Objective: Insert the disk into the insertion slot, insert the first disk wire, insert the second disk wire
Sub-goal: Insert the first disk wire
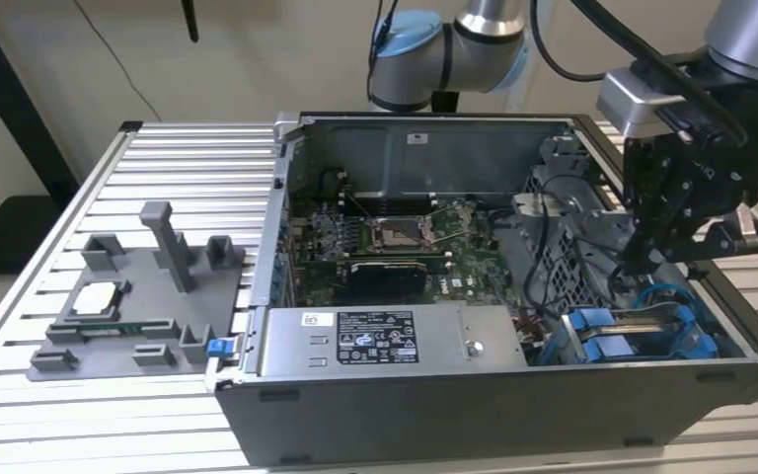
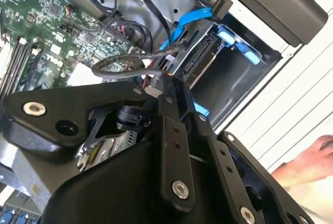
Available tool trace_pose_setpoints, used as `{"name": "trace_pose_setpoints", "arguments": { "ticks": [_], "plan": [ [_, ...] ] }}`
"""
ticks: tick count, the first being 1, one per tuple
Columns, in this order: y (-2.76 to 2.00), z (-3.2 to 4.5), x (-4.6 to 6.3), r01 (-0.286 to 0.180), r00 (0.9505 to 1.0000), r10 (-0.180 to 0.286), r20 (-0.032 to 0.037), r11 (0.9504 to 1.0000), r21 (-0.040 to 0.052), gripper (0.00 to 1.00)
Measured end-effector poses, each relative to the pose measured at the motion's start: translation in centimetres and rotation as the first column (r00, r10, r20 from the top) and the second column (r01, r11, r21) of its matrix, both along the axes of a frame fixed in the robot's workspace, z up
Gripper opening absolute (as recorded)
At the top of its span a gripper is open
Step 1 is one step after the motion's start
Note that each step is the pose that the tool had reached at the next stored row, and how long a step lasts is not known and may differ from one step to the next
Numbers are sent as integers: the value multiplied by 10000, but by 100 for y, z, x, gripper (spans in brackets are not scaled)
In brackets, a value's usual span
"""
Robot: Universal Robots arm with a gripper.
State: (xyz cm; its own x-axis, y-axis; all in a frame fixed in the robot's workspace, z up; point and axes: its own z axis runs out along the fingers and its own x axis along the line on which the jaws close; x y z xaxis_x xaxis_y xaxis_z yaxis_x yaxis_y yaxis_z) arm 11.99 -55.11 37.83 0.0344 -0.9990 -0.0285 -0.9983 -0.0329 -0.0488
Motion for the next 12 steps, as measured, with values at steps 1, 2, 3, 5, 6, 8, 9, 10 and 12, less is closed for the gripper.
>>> {"name": "trace_pose_setpoints", "arguments": {
  "ticks": [1,2,3,5,6,8,9,10,12],
  "plan": [
    [-2,-5,26,1,10000,-1,-89,10000,2,0],
    [-4,-9,54,1,9998,-1,-175,10000,2,0],
    [-6,-13,81,1,9997,-1,-257,10000,2,0],
    [-15,-27,132,0,9993,0,-381,10000,2,0],
    [-22,-34,155,1,9991,-1,-429,10000,1,0],
    [-38,-52,199,1,9986,-1,-520,10000,2,0],
    [-46,-61,218,1,9984,-1,-561,10000,2,0],
    [-54,-69,236,1,9982,0,-601,10000,2,0],
    [-72,-85,264,1,9976,-1,-688,10000,1,0]
  ]
}}
